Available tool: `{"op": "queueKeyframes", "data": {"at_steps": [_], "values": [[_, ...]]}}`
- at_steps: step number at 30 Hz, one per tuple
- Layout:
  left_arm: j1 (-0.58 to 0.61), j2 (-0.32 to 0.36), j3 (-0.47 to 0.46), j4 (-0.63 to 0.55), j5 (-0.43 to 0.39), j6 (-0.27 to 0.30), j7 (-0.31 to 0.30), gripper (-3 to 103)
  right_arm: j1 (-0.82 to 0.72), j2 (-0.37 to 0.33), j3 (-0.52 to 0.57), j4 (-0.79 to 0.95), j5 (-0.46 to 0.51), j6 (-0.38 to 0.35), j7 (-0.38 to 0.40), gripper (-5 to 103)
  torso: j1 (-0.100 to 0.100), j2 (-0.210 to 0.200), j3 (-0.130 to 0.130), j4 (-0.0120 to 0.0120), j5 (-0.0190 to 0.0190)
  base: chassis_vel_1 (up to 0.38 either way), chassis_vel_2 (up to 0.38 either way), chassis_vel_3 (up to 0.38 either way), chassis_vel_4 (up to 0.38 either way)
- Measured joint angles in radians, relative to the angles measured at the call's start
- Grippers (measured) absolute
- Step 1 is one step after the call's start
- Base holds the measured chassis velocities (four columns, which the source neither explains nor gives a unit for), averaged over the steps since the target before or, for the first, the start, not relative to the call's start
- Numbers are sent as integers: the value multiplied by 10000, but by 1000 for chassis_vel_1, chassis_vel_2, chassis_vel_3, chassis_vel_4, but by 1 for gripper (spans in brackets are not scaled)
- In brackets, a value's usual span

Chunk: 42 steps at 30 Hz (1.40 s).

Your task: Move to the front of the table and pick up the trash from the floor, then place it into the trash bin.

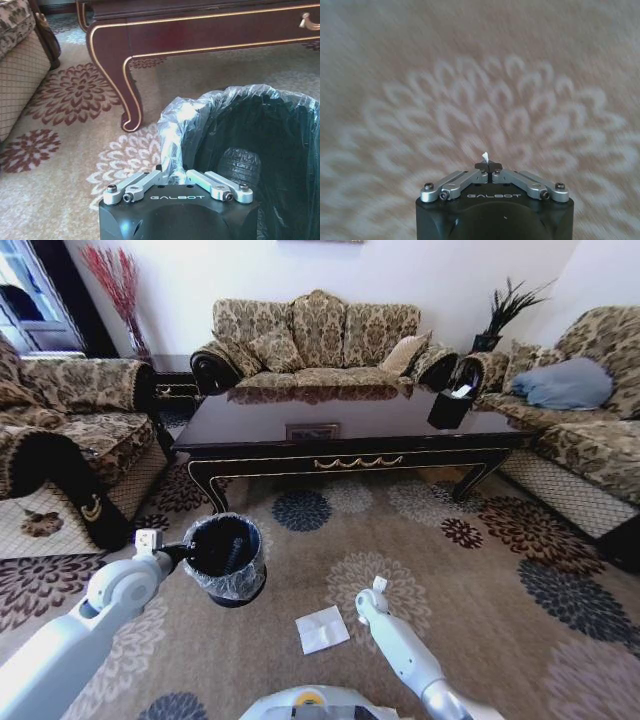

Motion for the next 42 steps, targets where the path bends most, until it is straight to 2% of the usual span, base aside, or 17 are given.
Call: {"op": "queueKeyframes", "data": {"at_steps": [4,5,8,9,11,12,13,15,18,19,21,24,25,27,33,42], "values": [[-114,-1,216,-106,-11,21,-22,3,-208,-639,-402,1766,-80,584,-492,0,0,0,-1,8,1,0,0,0,0],[-114,-1,216,-106,-11,21,-22,3,-208,-639,-402,1766,-80,584,-492,0,0,0,-1,8,1,0,0,0,0],[-207,157,567,-207,50,29,-21,3,-313,-1356,-756,2922,-556,1095,-1183,0,0,0,-2,8,1,0,0,0,0],[-207,157,567,-207,50,29,-21,3,-313,-1356,-756,2922,-556,1095,-1183,0,0,0,-2,8,1,0,0,0,0],[-366,258,860,-248,72,37,-35,3,-365,-1876,-991,3486,-1207,1685,-1828,0,0,0,-2,8,3,0,0,0,0],[-563,316,1166,-267,23,57,-87,3,-349,-2273,-1180,3981,-1616,2204,-2317,0,0,0,-2,6,1,0,0,0,0],[-665,343,1344,-272,-32,70,-118,3,-299,-2452,-1296,4274,-1696,2449,-2520,0,0,0,-2,4,1,0,0,0,0],[-718,374,1465,-273,-70,82,-129,3,-239,-2575,-1382,4492,-1720,2596,-2681,0,0,0,-2,4,2,0,0,0,0],[-867,695,1914,-168,-333,102,-168,3,235,-3015,-1881,4982,-2275,3578,-3717,0,0,2,-3,10,0,0,0,0,0],[-867,695,1914,-168,-333,102,-168,3,235,-3015,-1881,4982,-2275,3578,-3717,0,0,2,-3,10,0,0,0,0,0],[-1192,905,2222,35,-633,111,-211,3,695,-3210,-2349,5108,-2574,4311,-4418,0,0,1,-2,11,3,0,0,0,0],[-1537,935,2460,249,-906,113,-250,3,1157,-3288,-2764,5255,-2555,4680,-4845,0,0,2,-2,9,2,0,0,0,0],[-1734,876,2530,394,-1096,112,-276,3,1657,-3309,-3181,5277,-2513,4907,-5281,0,0,2,-2,6,0,0,0,0,0],[-1990,723,2555,601,-1304,112,-376,3,2278,-3256,-3757,5253,-2480,5073,-5581,0,0,2,-2,11,0,0,0,0,0],[-2392,484,2668,979,-1451,112,-418,3,3115,-3035,-4640,5116,-2369,5234,-5639,0,1,2,-2,9,-2,0,0,0,0],[-3340,-477,3100,1815,-1396,114,-431,3,3798,-2532,-5928,4826,-2457,5357,-5547,0,0,3,-2,6,0,0,0,0,0]]}}
